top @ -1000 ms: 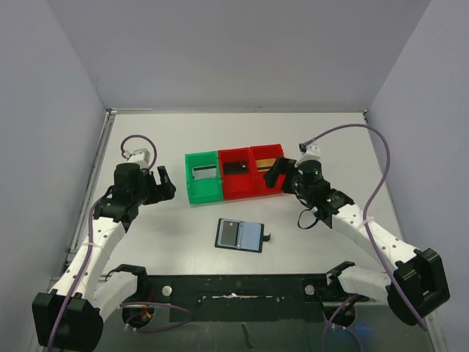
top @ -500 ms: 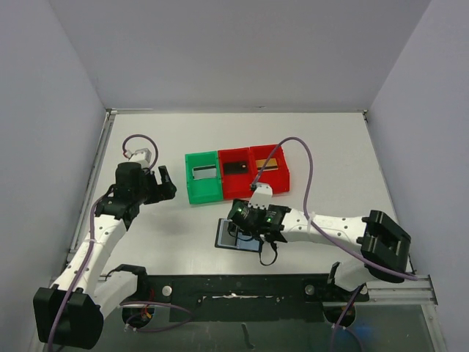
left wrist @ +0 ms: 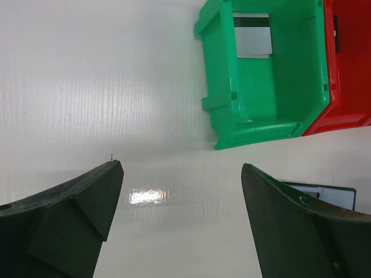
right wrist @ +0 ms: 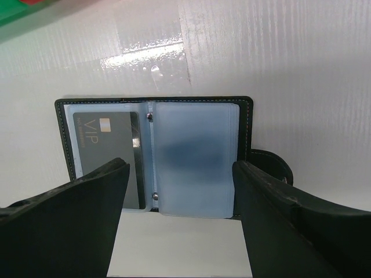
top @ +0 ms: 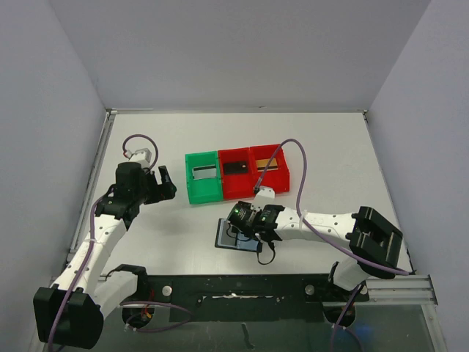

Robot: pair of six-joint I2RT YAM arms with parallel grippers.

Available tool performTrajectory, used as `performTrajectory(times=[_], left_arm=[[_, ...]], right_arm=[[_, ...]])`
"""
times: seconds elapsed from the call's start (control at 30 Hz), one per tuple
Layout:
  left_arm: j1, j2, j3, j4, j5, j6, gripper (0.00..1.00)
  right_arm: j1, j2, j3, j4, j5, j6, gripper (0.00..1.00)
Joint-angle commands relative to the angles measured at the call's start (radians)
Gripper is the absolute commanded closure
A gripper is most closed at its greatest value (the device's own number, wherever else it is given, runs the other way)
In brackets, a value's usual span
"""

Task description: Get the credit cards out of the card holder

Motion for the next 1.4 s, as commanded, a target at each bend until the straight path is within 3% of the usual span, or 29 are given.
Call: performTrajectory(times=[0.0,0.5,0.93,1.37], left_arm=[[0.007,-0.002,0.018,0.052,0.015,0.014,0.17],[0.006,-0.003,0.019,0.051,0.012,0.014,0.17],[0.007,-0.004,0.019,0.053,0.014,0.014,0.17],[0.007,-0.004,0.019,0.052,0.016,0.014,0.17]], right_arm=[[-0.018,0.022,0.016,0.034,0.007,0.007,0.27],[-0.042,0.124,0.017,0.027,-0.047,0.012,0.30],[-0.037,0.177,0.083,-0.034,-0.022,-0.031,0.59],[-0.035,0.096,0.087,0.015,-0.001,-0.120,0.69]])
